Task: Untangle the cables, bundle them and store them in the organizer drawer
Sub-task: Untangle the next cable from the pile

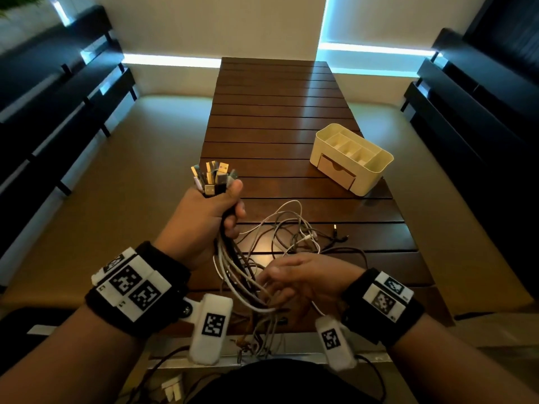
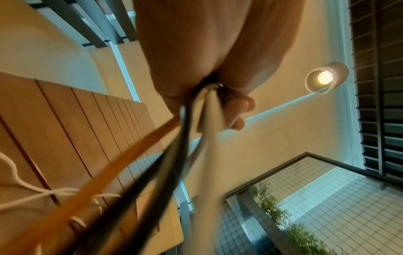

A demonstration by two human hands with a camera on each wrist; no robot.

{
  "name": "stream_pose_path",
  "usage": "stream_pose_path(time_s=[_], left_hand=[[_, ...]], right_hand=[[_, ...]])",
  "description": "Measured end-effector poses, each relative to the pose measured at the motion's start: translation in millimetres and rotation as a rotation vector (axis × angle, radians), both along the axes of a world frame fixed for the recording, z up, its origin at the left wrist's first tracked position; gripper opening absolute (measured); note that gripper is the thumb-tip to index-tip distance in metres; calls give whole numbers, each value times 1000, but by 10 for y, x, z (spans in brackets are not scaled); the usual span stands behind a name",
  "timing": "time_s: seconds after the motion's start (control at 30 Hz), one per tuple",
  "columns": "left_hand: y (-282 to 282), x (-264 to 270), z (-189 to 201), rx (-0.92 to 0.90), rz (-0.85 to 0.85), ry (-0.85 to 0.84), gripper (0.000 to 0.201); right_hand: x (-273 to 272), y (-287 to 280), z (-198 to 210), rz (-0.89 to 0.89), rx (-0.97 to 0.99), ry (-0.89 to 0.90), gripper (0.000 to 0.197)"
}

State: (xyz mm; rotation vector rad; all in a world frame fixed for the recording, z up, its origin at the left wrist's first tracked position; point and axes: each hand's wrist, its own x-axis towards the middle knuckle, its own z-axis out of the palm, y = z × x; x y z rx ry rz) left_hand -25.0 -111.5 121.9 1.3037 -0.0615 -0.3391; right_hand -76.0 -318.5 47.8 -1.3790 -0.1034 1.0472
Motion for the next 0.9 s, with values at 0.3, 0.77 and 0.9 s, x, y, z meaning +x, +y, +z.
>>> stream_pose_path(time_s=[0.3, 0.77, 0.9], left_hand=[[136, 25, 13, 33, 18, -5, 9], [201, 41, -40, 47, -10, 9, 9], [247, 13, -182, 153, -57, 9, 11]], right_hand=[[162, -130, -501, -28, -881, -660, 40], [82, -129, -417, 319, -1004, -486, 18], [29, -146, -285, 471, -951, -288, 18]])
